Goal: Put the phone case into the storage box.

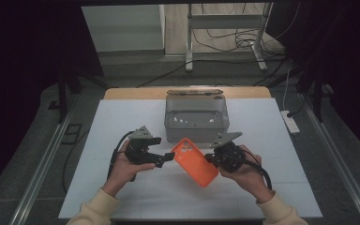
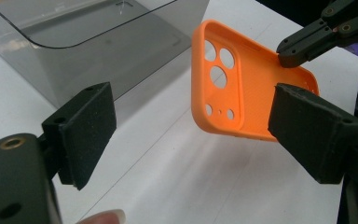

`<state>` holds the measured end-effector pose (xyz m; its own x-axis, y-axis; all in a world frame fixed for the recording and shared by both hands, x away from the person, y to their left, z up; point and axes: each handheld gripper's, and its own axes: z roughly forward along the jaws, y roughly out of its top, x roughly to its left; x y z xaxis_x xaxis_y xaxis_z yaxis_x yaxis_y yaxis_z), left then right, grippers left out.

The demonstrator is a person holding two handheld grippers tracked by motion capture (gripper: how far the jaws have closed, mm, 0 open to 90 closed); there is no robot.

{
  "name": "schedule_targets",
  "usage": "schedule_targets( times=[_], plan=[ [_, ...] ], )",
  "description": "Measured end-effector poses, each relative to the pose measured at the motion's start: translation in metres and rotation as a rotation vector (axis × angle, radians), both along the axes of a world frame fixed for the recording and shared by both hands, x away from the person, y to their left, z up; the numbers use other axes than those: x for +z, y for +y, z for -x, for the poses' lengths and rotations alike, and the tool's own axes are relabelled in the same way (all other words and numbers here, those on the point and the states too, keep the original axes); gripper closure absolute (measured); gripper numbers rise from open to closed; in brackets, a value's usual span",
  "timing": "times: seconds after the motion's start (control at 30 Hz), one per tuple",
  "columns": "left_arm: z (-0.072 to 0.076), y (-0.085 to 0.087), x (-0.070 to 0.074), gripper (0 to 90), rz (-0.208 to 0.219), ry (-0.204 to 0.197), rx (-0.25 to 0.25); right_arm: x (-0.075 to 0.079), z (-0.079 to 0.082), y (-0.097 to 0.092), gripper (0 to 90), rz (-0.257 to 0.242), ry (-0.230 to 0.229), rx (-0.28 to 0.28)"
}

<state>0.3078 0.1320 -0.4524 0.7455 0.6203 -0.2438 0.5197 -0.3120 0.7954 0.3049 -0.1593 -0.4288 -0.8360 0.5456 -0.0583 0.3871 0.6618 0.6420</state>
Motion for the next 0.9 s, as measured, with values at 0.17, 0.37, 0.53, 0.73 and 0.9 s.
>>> schedule_targets(
  times=[0.17, 0.37, 0.53, 0.73, 0.9],
  plan=[
    [-0.002, -0.004, -0.001, 15.4, -0.007, 0.005, -0.008, 0.0, 0.0, 0.0, 89.9, 0.002, 0.004, -0.002],
    [-0.005, -0.007, -0.002, 15.7, -0.004, 0.01, -0.015, -0.001, 0.001, 0.001, 90.0, 0.004, -0.002, 0.011],
    [-0.007, -0.009, -0.002, 15.9, -0.004, 0.012, -0.018, -0.001, 0.001, 0.002, 89.9, 0.007, -0.003, 0.021],
    [-0.01, -0.012, -0.003, 16.1, -0.005, 0.021, -0.031, -0.001, 0.002, 0.003, 90.0, 0.004, -0.01, 0.029],
    [-0.012, -0.014, -0.004, 16.3, -0.006, 0.022, -0.034, -0.001, 0.002, 0.003, 90.0, 0.006, -0.012, 0.032]
  ],
)
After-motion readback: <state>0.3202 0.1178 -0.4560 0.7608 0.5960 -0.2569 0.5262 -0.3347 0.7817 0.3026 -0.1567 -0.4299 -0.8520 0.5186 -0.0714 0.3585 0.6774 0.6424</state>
